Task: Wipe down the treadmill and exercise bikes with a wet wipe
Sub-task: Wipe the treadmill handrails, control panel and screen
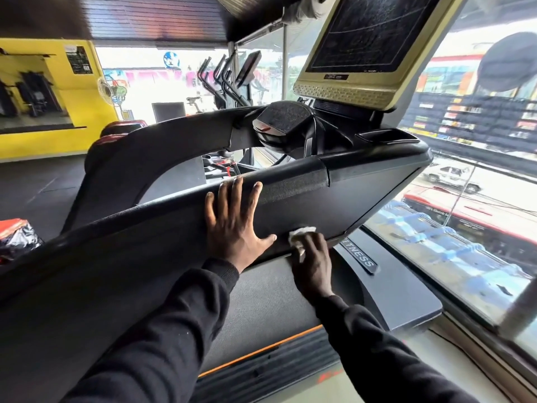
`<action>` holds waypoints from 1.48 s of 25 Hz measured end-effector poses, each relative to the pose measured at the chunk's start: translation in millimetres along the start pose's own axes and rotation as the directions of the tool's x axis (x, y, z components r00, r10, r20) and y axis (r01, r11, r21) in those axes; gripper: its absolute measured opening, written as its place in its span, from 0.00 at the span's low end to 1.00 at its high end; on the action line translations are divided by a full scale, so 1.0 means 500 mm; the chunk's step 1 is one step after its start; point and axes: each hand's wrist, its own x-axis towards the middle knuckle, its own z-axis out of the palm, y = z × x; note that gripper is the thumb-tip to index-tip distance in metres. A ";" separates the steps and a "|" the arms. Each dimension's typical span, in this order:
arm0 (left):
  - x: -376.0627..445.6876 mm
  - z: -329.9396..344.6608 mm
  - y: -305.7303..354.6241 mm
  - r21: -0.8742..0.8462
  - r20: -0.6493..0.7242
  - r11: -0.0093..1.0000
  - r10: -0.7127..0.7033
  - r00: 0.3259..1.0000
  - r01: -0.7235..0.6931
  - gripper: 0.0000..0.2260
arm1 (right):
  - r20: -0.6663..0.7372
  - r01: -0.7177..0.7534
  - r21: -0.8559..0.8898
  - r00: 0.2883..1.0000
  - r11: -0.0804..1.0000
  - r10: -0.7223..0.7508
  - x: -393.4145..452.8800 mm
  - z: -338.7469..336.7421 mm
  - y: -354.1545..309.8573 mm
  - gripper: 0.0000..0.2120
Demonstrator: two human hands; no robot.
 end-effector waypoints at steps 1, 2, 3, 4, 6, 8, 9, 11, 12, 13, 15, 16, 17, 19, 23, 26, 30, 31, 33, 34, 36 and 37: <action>0.000 -0.001 0.001 -0.001 0.002 1.000 -0.001 1.000 0.001 0.51 | 0.019 0.080 -0.001 0.997 0.997 -0.080 0.002 -0.006 0.008 0.09; 0.000 -0.002 0.001 0.001 0.008 1.000 -0.005 1.000 0.005 0.51 | -0.011 0.042 0.011 0.999 0.999 -0.041 0.022 -0.013 0.013 0.09; 0.000 -0.003 0.001 0.003 0.013 1.000 -0.010 1.000 0.010 0.51 | -0.081 -0.095 0.045 0.992 0.994 0.099 0.047 -0.019 0.013 0.07; 0.000 -0.003 0.002 0.001 0.014 1.000 -0.015 1.000 0.015 0.51 | -0.143 -0.250 0.098 0.954 0.963 0.263 0.072 -0.024 0.011 0.04; 0.001 -0.004 0.002 -0.004 0.017 1.000 -0.015 1.000 0.015 0.50 | -0.180 -0.268 0.104 0.942 0.958 0.283 0.092 -0.021 -0.002 0.04; 0.000 -0.004 0.002 0.001 0.028 1.000 -0.006 1.000 0.006 0.50 | -0.042 0.016 0.040 0.999 0.999 -0.015 0.064 -0.010 -0.009 0.08; 0.001 -0.004 0.002 0.001 0.032 1.000 -0.003 0.999 0.003 0.50 | 0.040 0.119 0.038 0.992 0.992 -0.121 0.051 -0.012 -0.005 0.09; 0.001 -0.005 0.001 0.000 0.040 1.000 -0.007 0.999 0.007 0.51 | 0.014 0.025 0.070 1.000 0.997 -0.026 0.073 -0.028 0.000 0.09; 0.002 -0.006 0.001 0.001 0.042 1.000 -0.009 0.999 0.009 0.51 | -0.073 -0.151 0.112 0.985 0.982 0.159 0.096 -0.033 0.002 0.08; 0.002 -0.006 0.001 0.000 0.043 1.000 -0.010 0.999 0.010 0.51 | -0.140 -0.310 0.164 0.932 0.937 0.333 0.119 -0.039 -0.008 0.08; 0.000 -0.005 0.001 0.001 0.051 1.000 -0.009 0.999 0.009 0.51 | -0.172 -0.246 0.157 0.947 0.957 0.272 0.130 -0.036 -0.036 0.10; 0.000 -0.005 0.001 0.004 0.053 1.000 -0.008 0.999 0.008 0.51 | -0.116 -0.063 0.125 0.990 0.990 0.077 0.115 -0.030 -0.048 0.11; 0.000 -0.004 0.000 0.005 0.053 1.000 -0.005 0.999 0.005 0.52 | -0.011 0.117 0.118 0.993 0.986 -0.117 0.090 -0.021 -0.051 0.11; -0.001 -0.005 -0.001 0.004 0.065 1.000 0.005 0.998 -0.005 0.52 | 0.075 0.237 0.121 0.966 0.964 -0.247 0.070 -0.024 -0.034 0.12; -0.002 -0.009 -0.004 0.017 0.092 1.000 0.007 0.996 -0.008 0.54 | -0.179 -0.309 0.159 0.925 0.938 0.335 0.140 -0.034 -0.054 0.15; -0.003 -0.008 -0.006 0.017 0.098 1.000 0.016 0.995 -0.018 0.54 | -0.008 0.063 0.142 0.998 0.988 -0.063 0.094 -0.011 -0.085 0.12; 0.000 -0.023 -0.022 0.001 0.121 0.997 0.081 0.989 -0.082 0.54 | 0.054 0.102 0.155 0.992 0.983 -0.111 0.075 -0.002 -0.072 0.11; -0.001 -0.029 -0.031 0.003 0.134 0.997 0.078 0.988 -0.079 0.55 | -0.020 -0.045 0.178 0.999 0.983 0.049 0.093 -0.004 -0.084 0.11; -0.011 -0.041 -0.056 -0.002 0.134 1.000 0.002 0.991 -0.001 0.54 | -0.024 -0.006 0.184 1.000 0.983 0.011 0.099 0.000 -0.101 0.11; -0.018 -0.045 -0.069 -0.006 0.127 0.999 -0.037 0.991 0.038 0.53 | 0.041 0.153 0.154 0.986 0.976 -0.161 0.079 0.005 -0.101 0.11; -0.034 -0.048 -0.089 0.000 0.127 0.999 -0.052 0.991 0.052 0.53 | 0.198 0.338 0.112 0.914 0.934 -0.354 0.039 0.011 -0.070 0.11; -0.040 -0.048 -0.096 0.012 0.135 0.999 -0.041 0.990 0.040 0.54 | 0.191 0.280 0.104 0.936 0.954 -0.296 0.034 0.011 -0.052 0.11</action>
